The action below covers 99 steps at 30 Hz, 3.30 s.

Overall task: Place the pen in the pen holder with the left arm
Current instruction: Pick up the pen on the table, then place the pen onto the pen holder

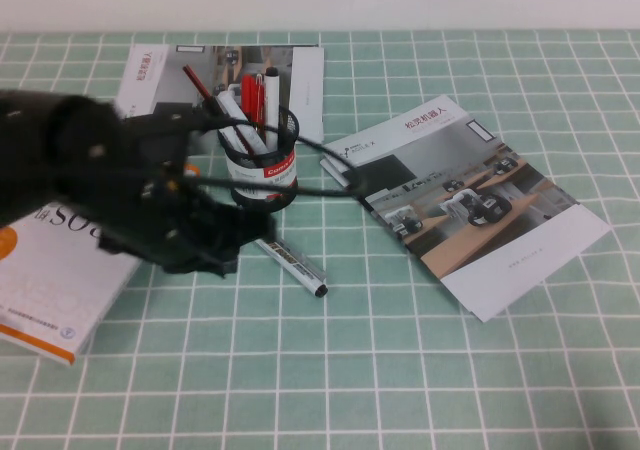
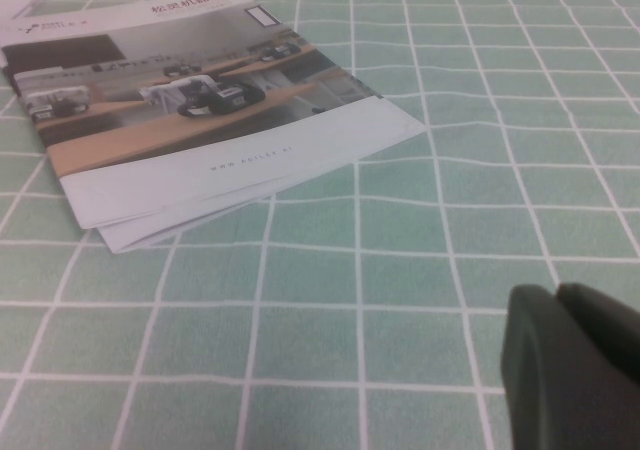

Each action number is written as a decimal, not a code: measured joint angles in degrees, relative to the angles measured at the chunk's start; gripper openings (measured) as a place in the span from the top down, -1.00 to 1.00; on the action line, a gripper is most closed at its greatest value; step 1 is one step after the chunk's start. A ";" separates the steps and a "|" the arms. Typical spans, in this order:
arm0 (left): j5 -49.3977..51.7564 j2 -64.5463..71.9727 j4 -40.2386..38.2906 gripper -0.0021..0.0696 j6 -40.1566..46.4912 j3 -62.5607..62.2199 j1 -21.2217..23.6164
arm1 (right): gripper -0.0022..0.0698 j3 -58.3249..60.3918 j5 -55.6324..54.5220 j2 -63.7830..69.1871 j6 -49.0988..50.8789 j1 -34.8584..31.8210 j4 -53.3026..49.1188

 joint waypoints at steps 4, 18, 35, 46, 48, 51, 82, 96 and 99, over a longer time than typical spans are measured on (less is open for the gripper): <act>2.36 6.90 2.42 0.94 -4.46 -7.22 -2.07 | 1.00 0.00 0.00 0.00 0.00 0.00 0.00; 9.94 21.80 5.52 0.14 -2.34 -21.40 -4.91 | 1.00 0.00 0.00 0.00 0.00 0.00 0.00; 12.63 30.14 10.35 -0.54 -23.48 -29.47 -4.99 | 1.00 0.00 0.00 0.00 0.00 0.00 0.00; 16.33 34.44 12.01 -0.36 -23.81 -32.95 -4.99 | 1.00 0.00 0.00 0.00 0.00 0.00 0.00; 17.09 34.43 12.59 -0.30 -23.81 -33.01 -4.99 | 1.00 0.00 0.00 0.00 0.00 0.00 0.00; 17.96 34.43 13.46 -0.22 -23.81 -33.09 -4.99 | 1.00 0.00 0.00 0.00 0.00 0.00 0.00; 25.09 33.39 17.48 0.64 -5.79 -32.75 -4.67 | 1.00 0.00 0.00 0.00 0.00 0.00 0.00; -14.45 1.80 23.54 0.64 -5.37 -0.30 -3.09 | 1.00 0.00 0.00 0.00 0.00 0.00 0.00; -29.21 -0.79 24.67 0.64 -5.84 4.06 -0.97 | 1.00 0.00 0.00 0.00 0.00 0.00 0.00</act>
